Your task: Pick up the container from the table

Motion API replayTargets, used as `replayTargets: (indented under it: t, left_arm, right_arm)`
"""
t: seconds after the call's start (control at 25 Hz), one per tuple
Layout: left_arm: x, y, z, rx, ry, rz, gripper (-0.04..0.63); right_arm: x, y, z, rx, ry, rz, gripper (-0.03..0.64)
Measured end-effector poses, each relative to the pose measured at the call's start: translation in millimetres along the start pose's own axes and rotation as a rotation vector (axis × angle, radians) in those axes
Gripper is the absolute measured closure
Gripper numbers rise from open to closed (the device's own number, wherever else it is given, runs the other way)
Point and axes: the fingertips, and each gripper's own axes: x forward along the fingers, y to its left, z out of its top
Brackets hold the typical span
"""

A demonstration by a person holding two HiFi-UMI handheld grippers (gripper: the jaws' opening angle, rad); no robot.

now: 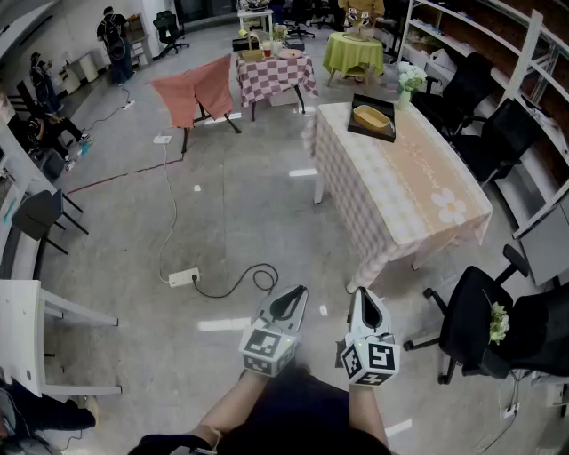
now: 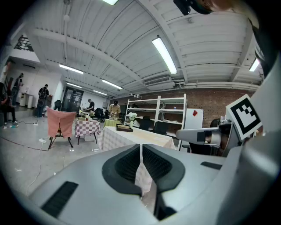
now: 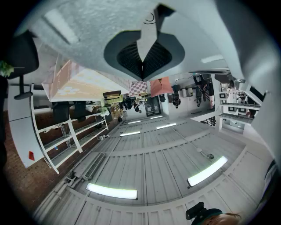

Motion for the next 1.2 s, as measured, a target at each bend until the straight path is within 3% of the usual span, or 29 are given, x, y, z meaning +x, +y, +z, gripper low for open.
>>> replayTargets:
  t: [0.56, 1.2]
  left_arm:
    - [23, -8, 5, 0.010, -0.002, -0.023, 0.569]
    - [107, 37, 35, 0.006, -0.007, -0.035, 0.569]
  right_arm:
    - [13, -11, 3, 0.026, -0.011, 0.024, 0.612]
    - [106, -37, 21, 0.020, 0.004, 0.029, 0.612]
